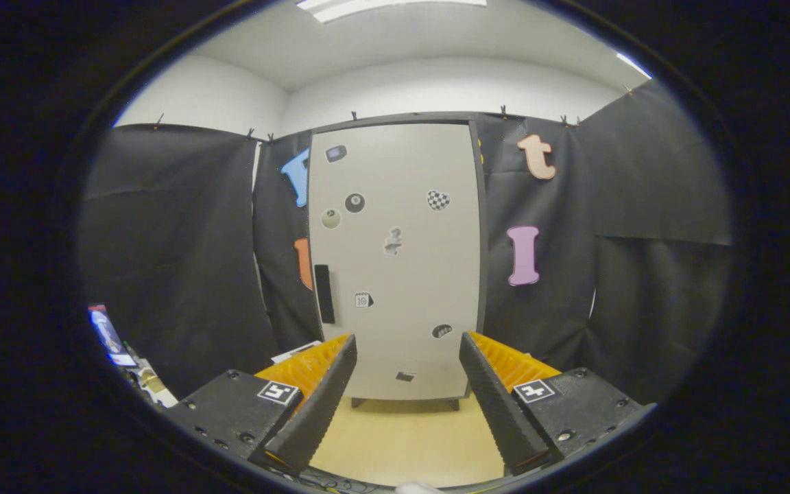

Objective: Open the shoe cabinet door, grab the shoes and put them into the shoe cabinet, then close the shoe cabinet door.

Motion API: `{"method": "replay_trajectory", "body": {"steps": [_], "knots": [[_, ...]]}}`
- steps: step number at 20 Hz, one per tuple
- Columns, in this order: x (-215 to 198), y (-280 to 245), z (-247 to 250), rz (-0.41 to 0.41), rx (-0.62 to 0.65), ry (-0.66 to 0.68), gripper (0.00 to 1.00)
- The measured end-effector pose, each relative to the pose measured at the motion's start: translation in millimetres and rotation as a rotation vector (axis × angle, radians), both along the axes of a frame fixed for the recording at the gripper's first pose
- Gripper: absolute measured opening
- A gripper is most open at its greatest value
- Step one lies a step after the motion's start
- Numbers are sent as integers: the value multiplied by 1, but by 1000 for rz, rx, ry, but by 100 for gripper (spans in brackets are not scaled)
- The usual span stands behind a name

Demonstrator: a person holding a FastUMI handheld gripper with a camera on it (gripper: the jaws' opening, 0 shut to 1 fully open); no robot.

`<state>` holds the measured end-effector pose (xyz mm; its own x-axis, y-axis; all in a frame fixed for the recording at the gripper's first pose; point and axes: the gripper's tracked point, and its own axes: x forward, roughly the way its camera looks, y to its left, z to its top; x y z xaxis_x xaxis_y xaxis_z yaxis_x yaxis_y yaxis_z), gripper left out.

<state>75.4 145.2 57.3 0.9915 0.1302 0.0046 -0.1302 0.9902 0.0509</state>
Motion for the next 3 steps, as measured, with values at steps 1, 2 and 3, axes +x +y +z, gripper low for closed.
{"method": "replay_trajectory", "body": {"steps": [1, 2, 3], "knots": [[0, 0, 1, 1, 0, -2, 99], [0, 0, 1, 0, 0, -3, 99], [0, 0, 2, 0, -2, -5, 99]]}}
